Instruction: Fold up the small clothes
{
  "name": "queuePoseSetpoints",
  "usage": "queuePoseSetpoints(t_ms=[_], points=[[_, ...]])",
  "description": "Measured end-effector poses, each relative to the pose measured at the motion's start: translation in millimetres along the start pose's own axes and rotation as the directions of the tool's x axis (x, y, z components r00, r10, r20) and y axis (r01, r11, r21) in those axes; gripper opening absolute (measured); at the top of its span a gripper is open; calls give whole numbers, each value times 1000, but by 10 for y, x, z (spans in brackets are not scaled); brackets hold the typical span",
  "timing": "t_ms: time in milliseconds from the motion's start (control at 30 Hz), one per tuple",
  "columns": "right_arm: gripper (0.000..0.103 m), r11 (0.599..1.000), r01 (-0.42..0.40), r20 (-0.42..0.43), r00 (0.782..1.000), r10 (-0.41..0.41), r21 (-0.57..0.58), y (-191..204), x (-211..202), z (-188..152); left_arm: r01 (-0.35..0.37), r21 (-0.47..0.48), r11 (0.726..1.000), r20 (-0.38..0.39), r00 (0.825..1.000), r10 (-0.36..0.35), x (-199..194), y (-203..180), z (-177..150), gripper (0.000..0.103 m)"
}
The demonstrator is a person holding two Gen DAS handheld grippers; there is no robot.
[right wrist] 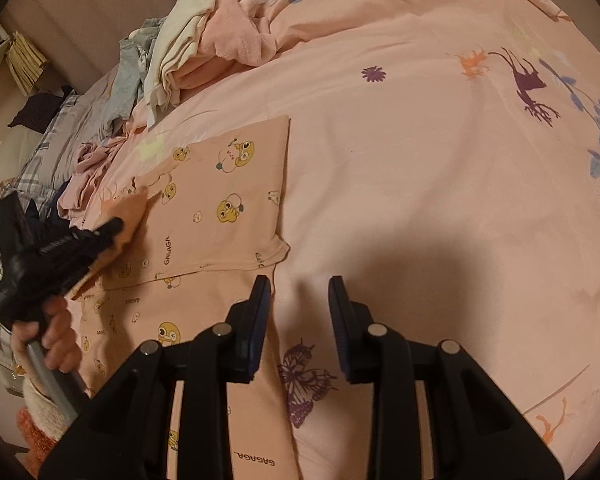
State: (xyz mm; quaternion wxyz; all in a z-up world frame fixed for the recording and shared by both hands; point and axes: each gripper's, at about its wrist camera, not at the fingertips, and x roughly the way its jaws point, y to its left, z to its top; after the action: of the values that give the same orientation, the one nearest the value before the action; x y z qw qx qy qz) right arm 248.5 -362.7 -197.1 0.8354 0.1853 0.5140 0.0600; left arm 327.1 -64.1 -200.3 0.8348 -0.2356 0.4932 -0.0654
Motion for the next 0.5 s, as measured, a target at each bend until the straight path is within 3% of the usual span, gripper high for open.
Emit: queuePoseSetpoints(t_ms=[67, 133, 267, 300, 333, 367, 433, 500], points=[[32, 1000, -11, -7, 1000, 11, -11, 14, -4, 11, -8, 34, 999, -51, 999, 9, -21, -29, 21, 10], [39, 1000, -22, -10, 1000, 22, -13, 80, -2, 38, 7, 91, 996, -72, 997, 0, -141, -101, 16, 27], [51, 990, -140, -19, 990, 140, 2, 328, 36, 146, 44, 163, 986, 8, 999, -46, -690, -29, 13, 34], [53, 987, -162, -29, 986, 161, -7, 430, 67, 170, 37, 173, 984, 28, 999, -43, -798, 5, 8, 40], [56, 983, -181, -37, 983, 181, -12, 526, 102, 202, 19, 184, 983, 62, 998, -31, -976, 102, 12, 51], [58, 977, -214, -51, 976, 213, -17, 659, 164, 243, -9, 185, 983, 97, 995, -9, -1128, 231, -2, 56], [58, 963, -270, -81, 960, 268, -21, 870, 307, 302, -87, 180, 980, 138, 988, 62, -1263, 460, -38, 59], [58, 951, -309, -124, 944, 306, -5, 1067, 518, 351, -217, 203, 955, 152, 970, 188, -1269, 703, -95, 59]])
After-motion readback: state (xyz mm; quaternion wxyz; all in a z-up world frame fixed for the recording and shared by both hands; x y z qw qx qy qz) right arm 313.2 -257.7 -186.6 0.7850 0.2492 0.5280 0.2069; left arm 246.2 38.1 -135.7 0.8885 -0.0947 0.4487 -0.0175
